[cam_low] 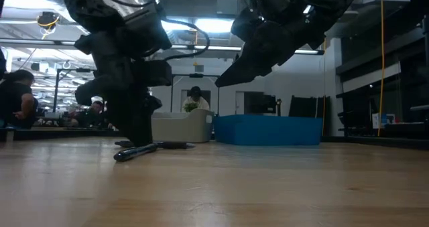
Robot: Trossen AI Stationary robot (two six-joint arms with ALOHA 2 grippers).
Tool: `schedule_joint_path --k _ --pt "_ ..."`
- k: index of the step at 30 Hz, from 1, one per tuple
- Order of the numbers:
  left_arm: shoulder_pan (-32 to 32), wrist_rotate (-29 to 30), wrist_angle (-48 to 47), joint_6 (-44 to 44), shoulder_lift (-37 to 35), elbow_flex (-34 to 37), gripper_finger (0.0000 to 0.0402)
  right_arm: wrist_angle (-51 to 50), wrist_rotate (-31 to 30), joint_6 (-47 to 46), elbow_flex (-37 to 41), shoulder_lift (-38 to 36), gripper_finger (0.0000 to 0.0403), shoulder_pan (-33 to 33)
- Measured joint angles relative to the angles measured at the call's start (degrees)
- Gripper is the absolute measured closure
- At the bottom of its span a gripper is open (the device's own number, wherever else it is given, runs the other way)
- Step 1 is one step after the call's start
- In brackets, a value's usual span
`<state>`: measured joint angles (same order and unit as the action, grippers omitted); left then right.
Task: Sort pens & pencils
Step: Put the black pen into the gray bin
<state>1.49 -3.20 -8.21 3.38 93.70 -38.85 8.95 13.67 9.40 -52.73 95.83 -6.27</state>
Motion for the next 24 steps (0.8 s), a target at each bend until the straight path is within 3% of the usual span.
schedule_joint_path --k 6,14,24 --pt "0.34 -0.02 -2.45 0.15 -1.04 -1.86 0.0302 -0.61 0.07 0.05 0.00 0.00 0.0299 0.11" --pt "-3.47 8.59 -13.47 1.85 -2.52 -8.16 0.0302 -2.73 0.05 0.09 0.02 0.00 0.0299 0.09" --pt "-1.84 9.11 -13.70 3.76 -2.46 -8.37 0.0302 -4.01 0.07 0.10 0.02 -0.01 0.0299 0.11"
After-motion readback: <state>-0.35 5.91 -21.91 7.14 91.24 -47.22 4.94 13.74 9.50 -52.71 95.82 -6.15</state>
